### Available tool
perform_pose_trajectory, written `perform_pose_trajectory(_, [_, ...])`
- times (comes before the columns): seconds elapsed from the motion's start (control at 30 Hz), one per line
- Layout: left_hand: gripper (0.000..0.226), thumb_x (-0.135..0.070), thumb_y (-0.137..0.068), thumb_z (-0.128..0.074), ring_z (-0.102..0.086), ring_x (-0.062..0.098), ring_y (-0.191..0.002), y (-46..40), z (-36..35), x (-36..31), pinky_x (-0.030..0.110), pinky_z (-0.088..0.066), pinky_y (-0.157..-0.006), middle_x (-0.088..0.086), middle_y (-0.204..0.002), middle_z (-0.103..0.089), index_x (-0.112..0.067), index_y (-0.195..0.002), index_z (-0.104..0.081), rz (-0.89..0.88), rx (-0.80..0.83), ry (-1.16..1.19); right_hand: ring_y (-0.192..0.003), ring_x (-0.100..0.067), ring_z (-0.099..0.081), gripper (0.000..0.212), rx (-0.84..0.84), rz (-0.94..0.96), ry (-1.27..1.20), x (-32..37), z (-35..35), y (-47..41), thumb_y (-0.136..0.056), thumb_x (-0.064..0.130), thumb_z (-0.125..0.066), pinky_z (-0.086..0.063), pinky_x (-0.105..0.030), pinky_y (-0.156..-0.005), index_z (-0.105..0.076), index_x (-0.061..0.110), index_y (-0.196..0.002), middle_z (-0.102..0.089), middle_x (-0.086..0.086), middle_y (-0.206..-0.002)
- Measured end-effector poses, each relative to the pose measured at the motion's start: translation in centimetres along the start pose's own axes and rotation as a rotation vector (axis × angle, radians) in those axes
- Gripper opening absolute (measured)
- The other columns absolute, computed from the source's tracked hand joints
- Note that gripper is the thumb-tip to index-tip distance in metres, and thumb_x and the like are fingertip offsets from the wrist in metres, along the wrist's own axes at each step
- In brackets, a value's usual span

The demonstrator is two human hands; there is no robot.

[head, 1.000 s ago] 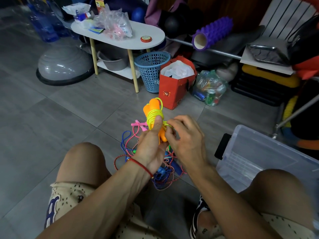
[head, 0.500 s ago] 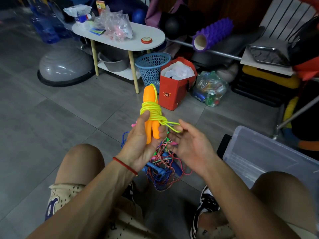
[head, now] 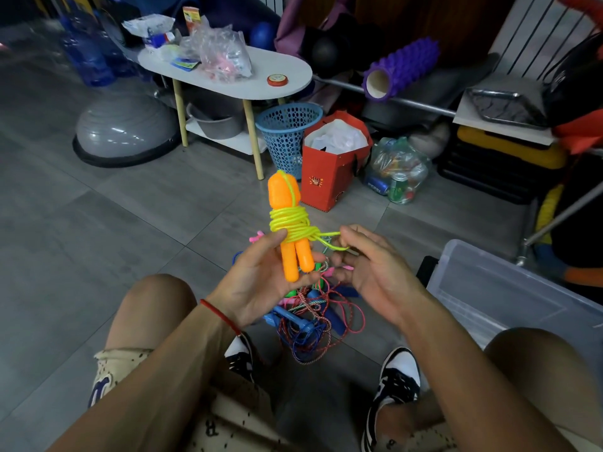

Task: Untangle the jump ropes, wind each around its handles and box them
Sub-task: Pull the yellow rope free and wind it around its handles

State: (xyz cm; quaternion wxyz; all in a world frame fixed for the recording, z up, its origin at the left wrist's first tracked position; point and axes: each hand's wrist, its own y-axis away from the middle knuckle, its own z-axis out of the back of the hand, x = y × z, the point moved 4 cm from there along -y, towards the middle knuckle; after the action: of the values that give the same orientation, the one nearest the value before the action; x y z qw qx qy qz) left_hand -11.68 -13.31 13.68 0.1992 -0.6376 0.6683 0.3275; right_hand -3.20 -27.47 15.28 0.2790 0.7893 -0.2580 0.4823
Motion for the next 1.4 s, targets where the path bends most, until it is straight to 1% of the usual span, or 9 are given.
perform_pose_trajectory(0.13, [0.041,-0.022,-0.090,-0.053,-0.064,0.025,-0.090,-0.3,0.1,0.1,0.038,-0.055,-0.076,0.016,-0.110,-0.056,-0.008,-0.129,-0.052,0.020,-0.046,0.008,-0.067,-0.021,-0.050,0.022,-0.008,0.027,0.261,-0.7,-0.2,0.3,-0.100,0.021,-0.058,-0.041,-0.030,-0.058,-0.068,0.014,-0.081,-0.059,-0.007,-0.070])
perform_pose_trajectory(0.27, [0.038,-0.024,-0.092,-0.060,-0.063,0.019,-0.067,-0.5,0.4,0.6,0.030,-0.052,-0.058,0.012,-0.097,-0.059,-0.011,-0.128,-0.055,-0.033,-0.129,-0.079,-0.067,-0.025,-0.052,0.020,0.008,-0.026,0.336,-1.7,-0.3,0.5,-0.101,0.021,-0.058,-0.044,-0.029,-0.057,-0.068,0.007,-0.092,-0.058,-0.015,-0.074])
perform_pose_trajectory(0.4, [0.046,-0.023,-0.091,-0.067,-0.068,0.020,-0.076,-0.7,0.9,0.9,0.030,-0.057,-0.060,0.008,-0.097,-0.066,-0.009,-0.132,-0.055,-0.053,-0.194,-0.170,-0.064,-0.019,-0.057,0.020,0.026,0.010,0.526,-2.5,-0.6,0.5,-0.100,0.024,-0.060,-0.048,-0.032,-0.058,-0.067,0.012,-0.087,-0.065,-0.005,-0.072])
perform_pose_trajectory(0.57, [0.035,-0.022,-0.087,-0.066,-0.065,0.019,-0.072,-1.0,0.9,1.4,0.031,-0.054,-0.061,0.008,-0.091,-0.065,-0.010,-0.119,-0.057,-0.045,-0.237,-0.171,-0.054,-0.001,-0.056,0.017,-0.014,0.107,0.800,-2.3,-0.5,0.7,-0.096,0.025,-0.065,-0.045,-0.024,-0.056,-0.065,0.019,-0.080,-0.065,0.008,-0.062])
perform_pose_trajectory(0.7, [0.021,-0.024,-0.089,-0.064,-0.057,0.021,-0.068,-1.4,1.1,1.3,0.029,-0.043,-0.051,0.011,-0.087,-0.057,-0.012,-0.105,-0.055,-0.027,-0.246,-0.075,-0.056,-0.016,-0.057,0.015,-0.041,0.257,0.954,-1.8,-0.4,0.6,-0.089,0.027,-0.067,-0.050,-0.038,-0.055,-0.060,0.021,-0.077,-0.060,0.008,-0.063])
perform_pose_trajectory(0.77, [0.026,-0.025,-0.087,-0.066,-0.054,0.019,-0.066,-1.5,1.5,1.3,0.026,-0.041,-0.047,0.011,-0.085,-0.054,-0.011,-0.104,-0.053,-0.011,-0.247,-0.009,-0.058,-0.011,-0.054,0.015,-0.061,0.342,1.024,-1.5,-0.4,0.6,-0.087,0.021,-0.069,-0.049,-0.035,-0.056,-0.060,0.017,-0.076,-0.056,0.011,-0.065])
perform_pose_trajectory(0.93, [0.035,-0.030,-0.086,-0.072,-0.053,0.021,-0.068,-1.8,2.3,1.3,0.028,-0.045,-0.049,0.013,-0.088,-0.052,-0.012,-0.108,-0.051,-0.016,-0.233,-0.012,-0.057,-0.006,-0.055,0.015,-0.027,0.256,0.869,-1.8,-0.6,0.8,-0.089,0.016,-0.069,-0.050,-0.030,-0.057,-0.063,0.015,-0.076,-0.060,0.009,-0.063])
perform_pose_trajectory(1.13, [0.031,-0.034,-0.092,-0.068,-0.058,0.022,-0.080,-1.8,2.7,1.4,0.039,-0.050,-0.073,0.016,-0.100,-0.052,-0.013,-0.109,-0.054,-0.069,-0.211,-0.050,-0.058,-0.015,-0.056,0.016,0.039,0.039,0.486,-2.7,-1.1,1.1,-0.095,0.009,-0.065,-0.047,-0.024,-0.056,-0.066,-0.002,-0.084,-0.064,-0.010,-0.064])
perform_pose_trajectory(1.4, [0.053,-0.044,-0.092,-0.070,-0.048,0.031,-0.091,-2.1,3.3,2.2,0.052,-0.044,-0.082,0.013,-0.109,-0.040,-0.019,-0.129,-0.042,-0.056,-0.201,-0.013,-0.062,-0.018,-0.060,0.017,-0.039,0.070,0.458,-4.2,-2.3,1.6,-0.095,0.012,-0.067,-0.053,-0.031,-0.063,-0.069,-0.001,-0.084,-0.068,-0.009,-0.066])
